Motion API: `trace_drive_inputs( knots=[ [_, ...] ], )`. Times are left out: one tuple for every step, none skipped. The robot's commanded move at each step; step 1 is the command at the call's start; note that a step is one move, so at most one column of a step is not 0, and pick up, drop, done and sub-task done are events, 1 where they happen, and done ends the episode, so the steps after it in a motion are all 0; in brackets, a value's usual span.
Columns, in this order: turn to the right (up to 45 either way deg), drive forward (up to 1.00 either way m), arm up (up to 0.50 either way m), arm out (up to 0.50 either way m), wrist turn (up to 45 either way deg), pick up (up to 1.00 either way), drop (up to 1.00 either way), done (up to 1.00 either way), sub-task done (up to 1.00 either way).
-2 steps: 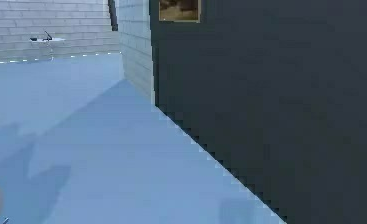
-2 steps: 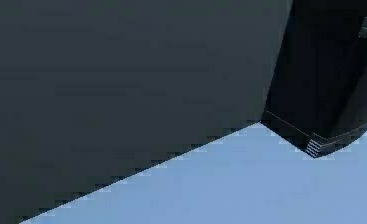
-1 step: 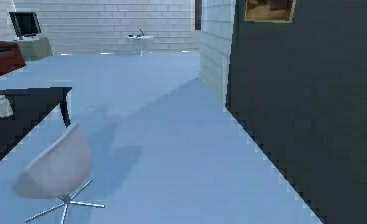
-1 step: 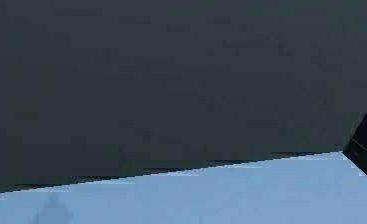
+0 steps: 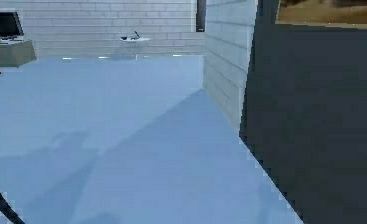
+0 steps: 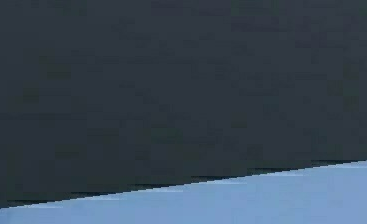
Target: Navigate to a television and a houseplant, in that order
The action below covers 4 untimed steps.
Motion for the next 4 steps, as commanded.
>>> trace_drive_inputs(
  knots=[
    [-9.0, 0.00, 0.00, 0.00, 0.0, 0.00, 0.00, 0.00, 0.00],
    [0.0, 0.85, 0.00, 0.00, 0.0, 0.00, 0.00, 0.00, 0.00],
    [-33.0, 0.00, 0.00, 0.00, 0.0, 0.00, 0.00, 0.00, 0.00],
    [0.0, 1.00, 0.00, 0.00, 0.0, 0.00, 0.00, 0.00, 0.00]
  ],
)
